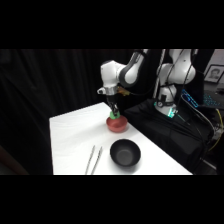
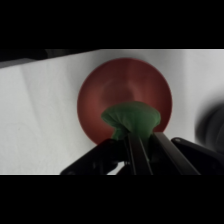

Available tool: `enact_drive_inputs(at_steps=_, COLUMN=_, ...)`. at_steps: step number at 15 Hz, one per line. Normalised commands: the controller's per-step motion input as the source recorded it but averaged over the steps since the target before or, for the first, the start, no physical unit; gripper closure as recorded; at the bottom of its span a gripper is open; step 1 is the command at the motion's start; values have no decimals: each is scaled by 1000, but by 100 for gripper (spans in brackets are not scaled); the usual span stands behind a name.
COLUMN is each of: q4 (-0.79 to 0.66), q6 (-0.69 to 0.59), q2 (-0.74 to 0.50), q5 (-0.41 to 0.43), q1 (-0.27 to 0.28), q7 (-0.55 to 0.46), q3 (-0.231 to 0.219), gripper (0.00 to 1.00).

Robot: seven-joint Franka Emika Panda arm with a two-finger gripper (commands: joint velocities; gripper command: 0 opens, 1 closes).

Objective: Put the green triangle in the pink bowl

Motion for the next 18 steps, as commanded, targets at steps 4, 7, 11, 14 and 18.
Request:
enact_drive_inputs(at_steps=4, q4=-112, q6=302, q2=54, q5=204, q1=81, q7=-174, q3=-32, gripper=95)
enact_drive_inputs(at_steps=7, q4=-5, q6=289, q2=188, q5=258, q1=64, q7=-208, q3=6, gripper=95)
enact_drive_inputs(at_steps=11, q4=91, q6=265, q2=268, q5=252, q1=6, q7=-214, q3=47, gripper=95)
enact_drive_inputs(at_steps=14, q4=106, q6=184, q2=208, q5=173, q1=-49, q7=-176, q3=83, gripper=60)
enact_drive_inputs(at_steps=18, q4=73, q6=132, q2=104, q5=93, q1=-66, q7=-129, q3=78, gripper=35)
